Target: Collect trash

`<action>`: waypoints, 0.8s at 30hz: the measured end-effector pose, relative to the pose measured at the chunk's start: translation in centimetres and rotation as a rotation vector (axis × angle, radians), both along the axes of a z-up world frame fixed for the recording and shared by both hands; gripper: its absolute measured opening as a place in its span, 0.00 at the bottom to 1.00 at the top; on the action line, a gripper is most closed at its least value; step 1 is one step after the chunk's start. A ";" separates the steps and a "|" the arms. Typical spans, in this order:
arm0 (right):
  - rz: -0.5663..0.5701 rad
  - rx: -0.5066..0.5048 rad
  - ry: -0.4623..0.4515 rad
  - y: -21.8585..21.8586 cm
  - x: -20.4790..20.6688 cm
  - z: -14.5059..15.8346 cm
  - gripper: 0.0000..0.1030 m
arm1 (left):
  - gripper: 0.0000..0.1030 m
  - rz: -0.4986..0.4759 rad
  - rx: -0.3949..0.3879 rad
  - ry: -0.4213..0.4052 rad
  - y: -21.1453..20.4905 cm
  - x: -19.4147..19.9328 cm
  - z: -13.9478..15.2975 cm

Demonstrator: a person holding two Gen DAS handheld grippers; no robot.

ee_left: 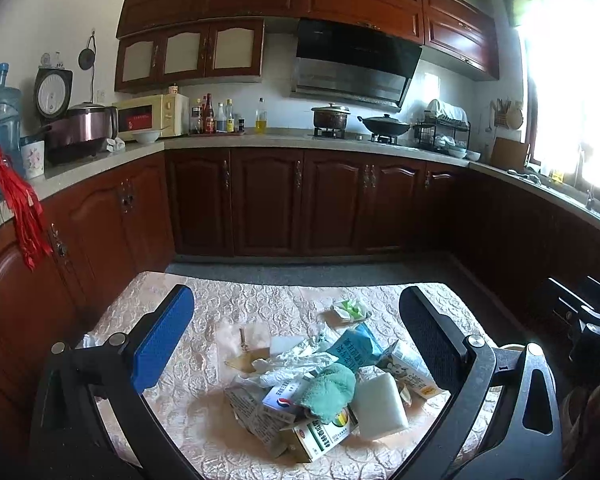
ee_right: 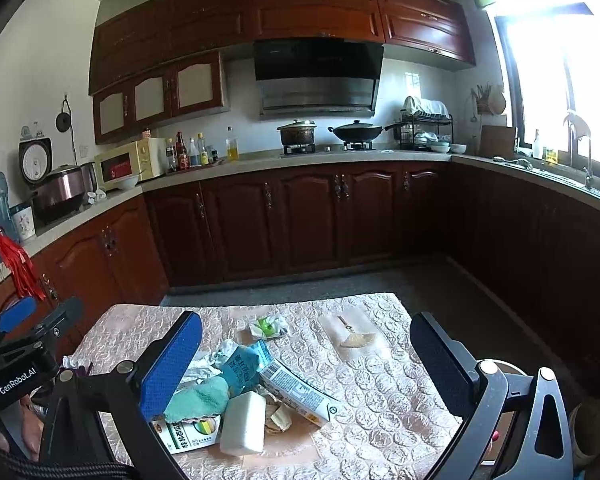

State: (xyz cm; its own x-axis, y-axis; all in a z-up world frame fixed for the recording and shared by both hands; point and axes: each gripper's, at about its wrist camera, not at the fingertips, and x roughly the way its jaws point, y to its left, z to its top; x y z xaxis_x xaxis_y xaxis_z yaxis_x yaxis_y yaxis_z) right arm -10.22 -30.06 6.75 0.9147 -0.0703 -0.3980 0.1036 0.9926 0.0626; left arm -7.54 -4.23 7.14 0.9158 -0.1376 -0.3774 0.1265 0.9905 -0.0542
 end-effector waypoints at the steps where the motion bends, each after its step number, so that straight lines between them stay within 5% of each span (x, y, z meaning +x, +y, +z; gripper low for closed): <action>1: -0.001 -0.003 0.000 0.0 0.0 0.0 1.00 | 0.99 0.000 0.000 -0.001 0.0 0.0 0.0; 24: 0.005 -0.010 0.015 0.1 0.8 0.2 1.00 | 0.99 0.001 -0.004 -0.005 0.0 0.3 0.3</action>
